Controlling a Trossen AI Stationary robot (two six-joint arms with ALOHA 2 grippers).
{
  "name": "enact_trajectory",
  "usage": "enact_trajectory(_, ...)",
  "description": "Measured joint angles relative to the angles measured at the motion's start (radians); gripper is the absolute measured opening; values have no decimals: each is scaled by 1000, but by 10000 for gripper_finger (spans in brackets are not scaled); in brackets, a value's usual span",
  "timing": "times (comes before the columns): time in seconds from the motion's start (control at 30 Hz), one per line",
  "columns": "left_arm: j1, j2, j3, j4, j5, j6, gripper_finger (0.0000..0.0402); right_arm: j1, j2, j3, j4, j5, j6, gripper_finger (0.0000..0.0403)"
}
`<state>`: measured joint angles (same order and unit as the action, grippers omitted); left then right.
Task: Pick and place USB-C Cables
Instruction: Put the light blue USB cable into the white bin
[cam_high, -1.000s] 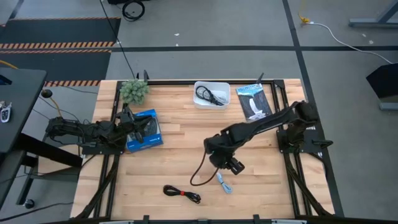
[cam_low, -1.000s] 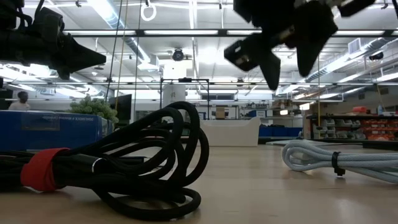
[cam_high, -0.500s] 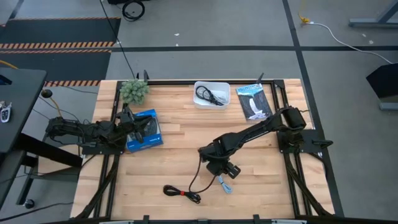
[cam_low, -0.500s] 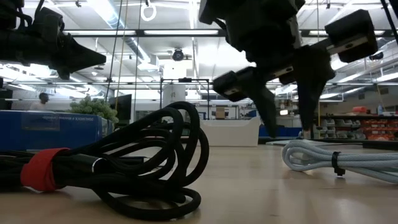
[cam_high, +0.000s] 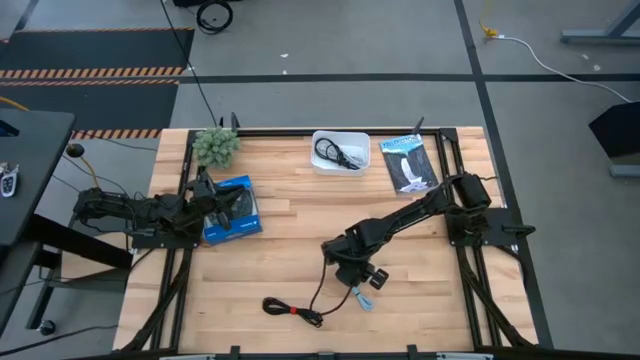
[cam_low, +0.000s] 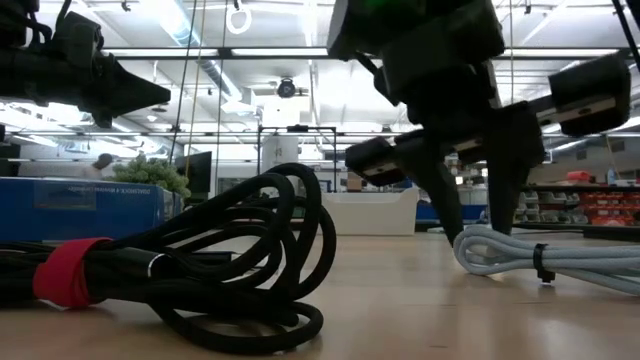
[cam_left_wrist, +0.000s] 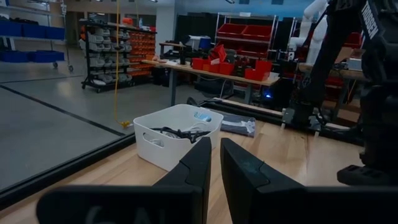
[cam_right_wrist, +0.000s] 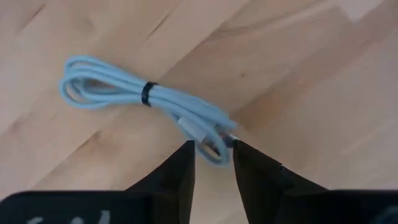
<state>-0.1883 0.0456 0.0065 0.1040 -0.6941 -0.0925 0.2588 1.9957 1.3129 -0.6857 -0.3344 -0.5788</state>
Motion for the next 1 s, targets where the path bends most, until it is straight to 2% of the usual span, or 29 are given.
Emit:
enact_trajectory(0.17,0,0,0,0,0,0,43,0,0,-2,28,0,-3,86)
enact_trajectory(0.4,0,0,0,0,0,0,43,0,0,-3,36,-4,-14,14)
enact_trajectory(0.77,0,0,0,0,0,0,43,-8,-13,-2,0,-3,1,6)
enact_trajectory(1.0,0,0,0,0,0,1,43,-45,-117,-2,-91,-4,1,6)
